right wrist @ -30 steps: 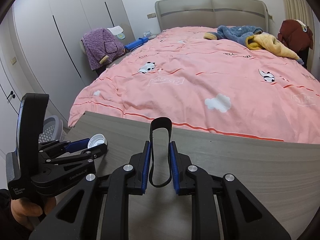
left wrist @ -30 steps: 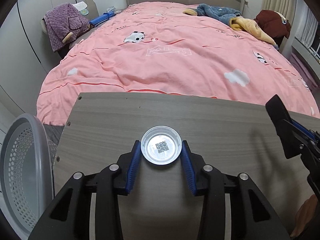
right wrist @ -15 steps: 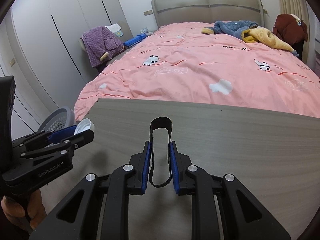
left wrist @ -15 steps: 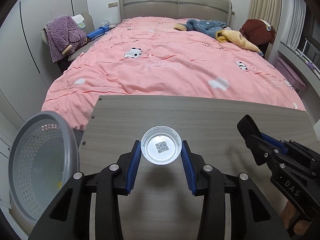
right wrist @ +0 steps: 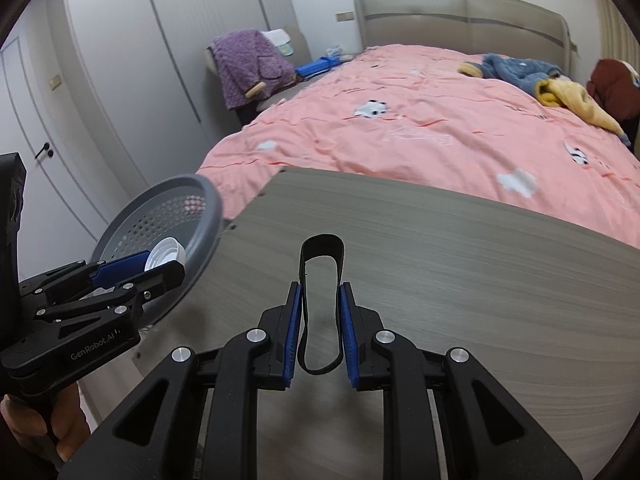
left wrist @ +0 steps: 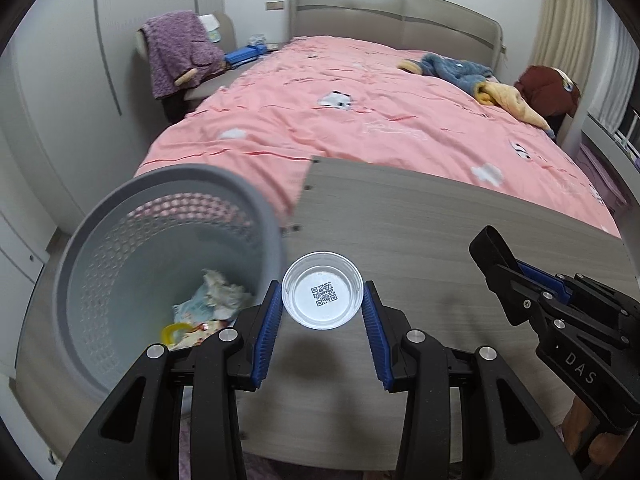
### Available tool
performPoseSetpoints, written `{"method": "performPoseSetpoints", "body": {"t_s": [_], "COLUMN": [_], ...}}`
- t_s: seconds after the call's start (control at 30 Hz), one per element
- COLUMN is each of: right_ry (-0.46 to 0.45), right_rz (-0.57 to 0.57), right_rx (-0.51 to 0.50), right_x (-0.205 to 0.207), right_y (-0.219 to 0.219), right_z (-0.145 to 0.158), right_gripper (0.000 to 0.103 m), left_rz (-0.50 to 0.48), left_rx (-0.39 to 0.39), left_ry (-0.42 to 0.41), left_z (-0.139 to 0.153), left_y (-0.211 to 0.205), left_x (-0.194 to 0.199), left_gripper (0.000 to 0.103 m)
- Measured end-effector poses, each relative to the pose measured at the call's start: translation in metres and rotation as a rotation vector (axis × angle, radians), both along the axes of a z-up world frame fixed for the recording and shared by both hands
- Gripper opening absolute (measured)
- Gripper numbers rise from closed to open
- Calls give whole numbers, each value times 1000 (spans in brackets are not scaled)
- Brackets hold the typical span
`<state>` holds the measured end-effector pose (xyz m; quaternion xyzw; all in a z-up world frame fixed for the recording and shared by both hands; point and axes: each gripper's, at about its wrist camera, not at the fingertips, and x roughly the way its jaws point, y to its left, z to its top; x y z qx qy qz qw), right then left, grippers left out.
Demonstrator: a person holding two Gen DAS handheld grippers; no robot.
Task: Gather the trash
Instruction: 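Carry the bottle cap and band over the basket with both tools, then open both tools over the basket to drop the cap and band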
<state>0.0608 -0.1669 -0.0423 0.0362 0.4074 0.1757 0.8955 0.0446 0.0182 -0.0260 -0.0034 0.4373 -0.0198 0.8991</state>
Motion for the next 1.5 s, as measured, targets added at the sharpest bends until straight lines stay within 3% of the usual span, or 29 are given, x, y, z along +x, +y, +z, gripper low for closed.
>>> {"method": "performPoseSetpoints", "body": {"t_s": [0.57, 1.0, 1.07, 1.13, 1.5], "right_ry": [5, 39, 31, 27, 8], "right_rz": [244, 323, 324, 321, 301], "right_rx": [-59, -74, -77, -76, -77], "right_x": [29, 42, 42, 41, 37], "right_y": [156, 209, 211, 210, 205], "right_z": [13, -1, 0, -1, 3], "right_gripper": [20, 22, 28, 45, 55], "left_rz": [236, 267, 272, 281, 304], "left_rx": [-3, -10, -10, -7, -7], "left_ry": [-9, -4, -5, -8, -14], "left_z": [-9, -14, -14, -13, -10], "left_y": [155, 185, 187, 189, 191], "left_x": [2, 7, 6, 5, -2], "left_gripper": [39, 39, 46, 56, 64]}}
